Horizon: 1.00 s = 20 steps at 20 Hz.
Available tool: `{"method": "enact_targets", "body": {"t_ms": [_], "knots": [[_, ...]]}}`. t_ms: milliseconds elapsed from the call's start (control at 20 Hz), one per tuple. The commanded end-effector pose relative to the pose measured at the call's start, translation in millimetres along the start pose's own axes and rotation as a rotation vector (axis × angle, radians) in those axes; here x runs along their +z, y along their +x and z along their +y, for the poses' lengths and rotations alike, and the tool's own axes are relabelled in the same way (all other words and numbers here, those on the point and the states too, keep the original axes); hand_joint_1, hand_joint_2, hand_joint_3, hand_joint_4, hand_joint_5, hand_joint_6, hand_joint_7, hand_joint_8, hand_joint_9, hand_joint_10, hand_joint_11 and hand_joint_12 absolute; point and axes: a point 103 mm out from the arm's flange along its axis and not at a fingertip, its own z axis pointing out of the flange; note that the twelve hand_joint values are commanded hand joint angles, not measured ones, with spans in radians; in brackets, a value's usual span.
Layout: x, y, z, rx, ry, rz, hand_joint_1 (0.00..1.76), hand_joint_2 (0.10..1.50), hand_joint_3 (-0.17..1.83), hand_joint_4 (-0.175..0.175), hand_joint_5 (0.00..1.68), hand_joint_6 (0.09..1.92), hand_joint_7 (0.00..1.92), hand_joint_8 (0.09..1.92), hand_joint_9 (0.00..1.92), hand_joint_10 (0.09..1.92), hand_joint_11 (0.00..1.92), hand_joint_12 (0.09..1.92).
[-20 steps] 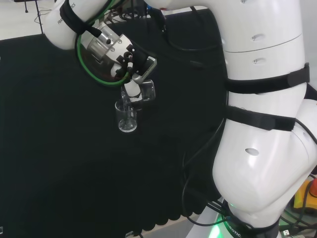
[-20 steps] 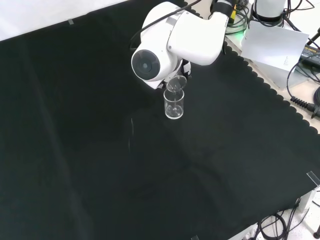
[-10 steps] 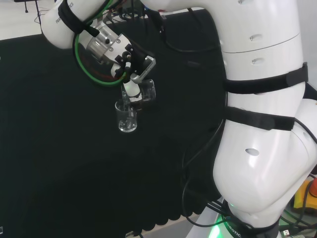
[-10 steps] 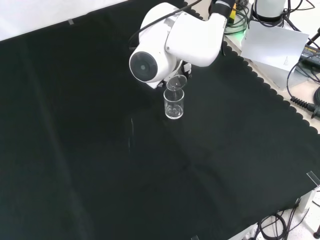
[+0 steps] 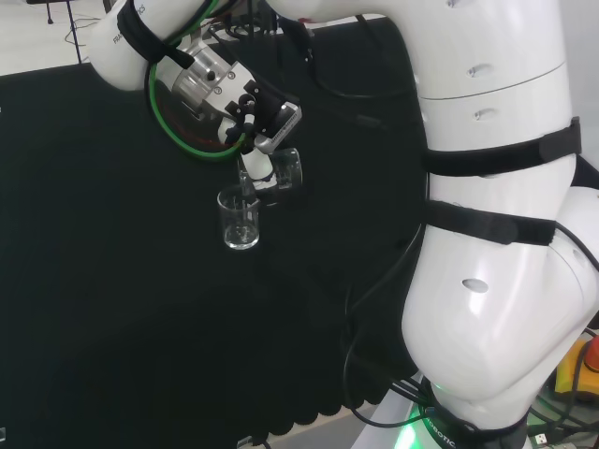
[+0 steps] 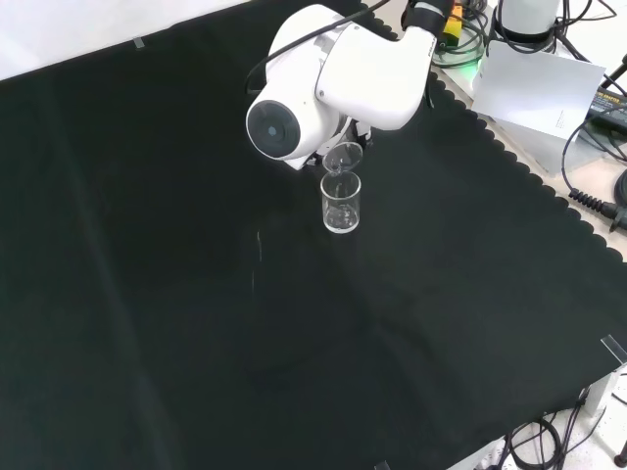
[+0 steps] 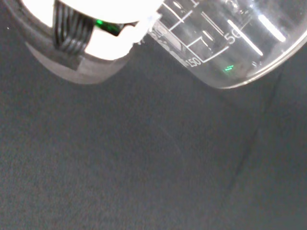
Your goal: Pour the water from the handheld beaker into the one on the table.
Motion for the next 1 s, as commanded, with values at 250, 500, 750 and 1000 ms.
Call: {"method": "enact_targets", "body": {"t_ms": [250, 500, 750, 1000], "knots": [[0.0, -3.2, -0.8, 0.001, 0.014, -0.008, 1.32, 1.01, -0.17, -0.175, 1.53, 0.09, 1.57, 0.09, 1.74, 0.09, 1.50, 0.62], [-10.6, 11.7, -6.3, 0.007, 0.012, -0.025, 1.32, 1.01, -0.17, -0.175, 1.53, 0.09, 1.57, 0.09, 1.74, 0.09, 1.50, 0.62], [-2.8, -1.0, -1.9, -0.002, 0.016, -0.013, 1.32, 1.01, -0.17, -0.175, 1.53, 0.09, 1.57, 0.09, 1.74, 0.09, 1.50, 0.62], [-14.4, 16.2, -8.6, 0.009, 0.018, -0.027, 1.32, 1.01, -0.17, -0.175, 1.53, 0.09, 1.57, 0.09, 1.74, 0.09, 1.50, 0.62]]}}
